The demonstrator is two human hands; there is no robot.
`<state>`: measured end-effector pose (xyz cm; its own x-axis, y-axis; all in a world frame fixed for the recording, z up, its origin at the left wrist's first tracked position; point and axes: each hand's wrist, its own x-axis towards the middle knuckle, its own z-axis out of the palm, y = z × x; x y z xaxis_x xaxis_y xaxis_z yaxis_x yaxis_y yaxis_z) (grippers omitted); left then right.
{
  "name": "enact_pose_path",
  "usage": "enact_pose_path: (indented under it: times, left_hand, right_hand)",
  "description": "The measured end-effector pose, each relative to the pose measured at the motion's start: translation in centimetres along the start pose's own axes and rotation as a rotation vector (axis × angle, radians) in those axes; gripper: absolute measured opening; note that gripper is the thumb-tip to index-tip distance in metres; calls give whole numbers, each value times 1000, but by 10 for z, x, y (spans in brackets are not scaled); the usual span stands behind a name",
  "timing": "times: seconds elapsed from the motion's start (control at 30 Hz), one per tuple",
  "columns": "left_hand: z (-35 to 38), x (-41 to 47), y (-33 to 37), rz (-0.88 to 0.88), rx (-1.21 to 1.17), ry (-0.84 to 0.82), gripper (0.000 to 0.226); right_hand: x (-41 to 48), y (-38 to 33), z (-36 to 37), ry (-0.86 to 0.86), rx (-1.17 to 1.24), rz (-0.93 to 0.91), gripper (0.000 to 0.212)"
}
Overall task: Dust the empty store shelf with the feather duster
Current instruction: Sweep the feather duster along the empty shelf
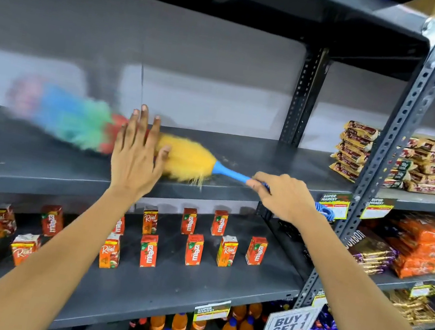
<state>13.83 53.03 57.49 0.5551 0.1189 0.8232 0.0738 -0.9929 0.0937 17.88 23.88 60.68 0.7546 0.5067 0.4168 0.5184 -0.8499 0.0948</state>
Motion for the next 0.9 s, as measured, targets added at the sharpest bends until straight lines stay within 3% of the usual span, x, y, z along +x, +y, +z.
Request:
enact_pose_path:
  times: [0.13, 0.37, 0.47, 0.53, 0.73, 0.9]
  left_hand:
    - [11, 3, 21, 10, -18, -20, 66]
    - [20, 15, 39, 72, -27, -59, 67]
    - [23, 18, 41, 98, 1, -83, 69]
    - [26, 19, 42, 113, 17, -93, 68]
    - [36, 26, 49, 143, -19, -118, 70]
    - [39, 24, 48, 127, -39, -101, 72]
  right_hand:
    - [-10, 14, -2, -4, -25, -43, 38]
    - [-15, 74, -13, -79, -221, 209, 38]
    - [-2, 80, -19, 14, -288, 262, 38]
    - [1, 77, -21, 57, -241, 253, 38]
    - [-27, 88, -8, -36, -54, 158, 36]
    - [-43, 126, -10, -80, -189, 354, 36]
